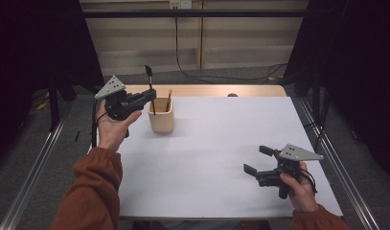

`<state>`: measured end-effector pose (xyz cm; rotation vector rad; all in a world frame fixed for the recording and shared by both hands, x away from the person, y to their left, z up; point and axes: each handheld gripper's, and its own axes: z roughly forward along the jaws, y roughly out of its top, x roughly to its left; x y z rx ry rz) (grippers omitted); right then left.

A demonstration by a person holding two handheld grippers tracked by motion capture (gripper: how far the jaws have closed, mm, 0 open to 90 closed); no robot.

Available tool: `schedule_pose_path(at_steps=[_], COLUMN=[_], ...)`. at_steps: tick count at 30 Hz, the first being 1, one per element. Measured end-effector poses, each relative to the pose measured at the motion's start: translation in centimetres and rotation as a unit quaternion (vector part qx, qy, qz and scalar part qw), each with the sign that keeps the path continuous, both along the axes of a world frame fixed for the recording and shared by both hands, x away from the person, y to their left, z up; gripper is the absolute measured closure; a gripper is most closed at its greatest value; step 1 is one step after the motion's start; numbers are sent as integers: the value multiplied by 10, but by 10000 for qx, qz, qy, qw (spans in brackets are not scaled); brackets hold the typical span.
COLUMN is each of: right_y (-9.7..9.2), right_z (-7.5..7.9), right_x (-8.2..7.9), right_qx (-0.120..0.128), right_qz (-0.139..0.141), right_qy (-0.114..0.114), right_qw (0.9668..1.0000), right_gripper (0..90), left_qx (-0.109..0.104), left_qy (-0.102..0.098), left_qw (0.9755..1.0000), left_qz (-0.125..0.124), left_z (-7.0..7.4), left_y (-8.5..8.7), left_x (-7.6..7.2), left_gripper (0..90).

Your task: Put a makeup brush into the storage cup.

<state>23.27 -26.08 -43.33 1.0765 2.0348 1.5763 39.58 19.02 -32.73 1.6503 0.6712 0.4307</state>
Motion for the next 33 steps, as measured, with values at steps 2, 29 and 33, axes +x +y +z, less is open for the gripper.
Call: schedule_pose_path(at_steps=[2,29,33], right_y=[0,2,2], right_z=[0,-1,-1], right_x=[0,-1,-1], right_qx=[5,-13,-11], right_qz=[4,102,106], right_qy=[3,21,25], right_qw=[10000,9999,9999], right_gripper=[42,39,39], left_qx=[-1,162,210], left_qy=[11,69,92], left_qw=[10000,9995,9994], left_qz=[35,260,278], left_z=[1,-14,-20], left_y=[-1,-14,-16], left_x=[4,44,47], left_gripper=[855,854,853])
